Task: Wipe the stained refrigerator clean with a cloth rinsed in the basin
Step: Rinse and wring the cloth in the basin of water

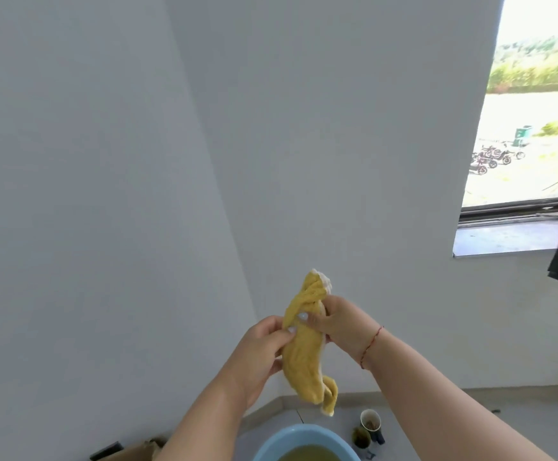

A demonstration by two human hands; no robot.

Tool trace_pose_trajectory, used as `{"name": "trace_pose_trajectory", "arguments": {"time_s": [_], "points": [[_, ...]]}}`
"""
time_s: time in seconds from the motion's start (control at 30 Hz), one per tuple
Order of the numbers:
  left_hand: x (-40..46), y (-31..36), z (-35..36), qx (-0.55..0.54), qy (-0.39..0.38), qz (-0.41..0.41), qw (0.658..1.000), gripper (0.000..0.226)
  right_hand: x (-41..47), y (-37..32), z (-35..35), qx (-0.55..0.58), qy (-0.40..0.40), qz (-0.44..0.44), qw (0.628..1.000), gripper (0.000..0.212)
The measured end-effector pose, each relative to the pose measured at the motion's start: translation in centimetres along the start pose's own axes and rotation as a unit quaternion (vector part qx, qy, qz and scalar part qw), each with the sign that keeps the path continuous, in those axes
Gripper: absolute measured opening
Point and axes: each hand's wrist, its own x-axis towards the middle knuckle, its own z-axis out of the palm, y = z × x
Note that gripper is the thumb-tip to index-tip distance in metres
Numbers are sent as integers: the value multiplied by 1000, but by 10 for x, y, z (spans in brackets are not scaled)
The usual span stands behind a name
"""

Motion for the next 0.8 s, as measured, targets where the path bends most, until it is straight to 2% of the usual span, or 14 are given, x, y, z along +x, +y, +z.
{"name": "trace_pose_trajectory", "arguments": {"time_s": [0.17, 0.27, 0.37, 0.43, 0.5, 0.53, 0.6, 0.67, 0.8], "points": [[-9, 7, -3, -87, -33, 2, 996, 19, -11, -12, 6, 63, 86, -37, 994, 12], [-13, 18, -5, -121, -46, 54, 990, 35, -16, -16, 10, -31, 56, -37, 997, 23], [-16, 27, -4, -63, -32, 92, 993, 37, -18, -15, 16, -106, 71, -50, 991, 31], [-19, 32, -2, -72, -26, 103, 992, 29, -22, -15, 18, -92, 112, -71, 987, 29], [-21, 36, -2, -107, -32, 107, 988, 27, -27, -17, 20, -57, 143, -94, 984, 16], [-22, 37, -2, -122, -37, 108, 986, 28, -30, -18, 21, -37, 154, -100, 982, 16], [-25, 40, -2, -128, -50, 108, 985, 29, -33, -20, 24, 2, 176, -118, 977, 31], [-26, 40, -1, -129, -63, 102, 984, 31, -35, -24, 26, 20, 190, -140, 972, 34], [-29, 39, -1, -187, -96, 77, 975, 40, -35, -26, 24, -43, 222, -179, 958, 31]]}}
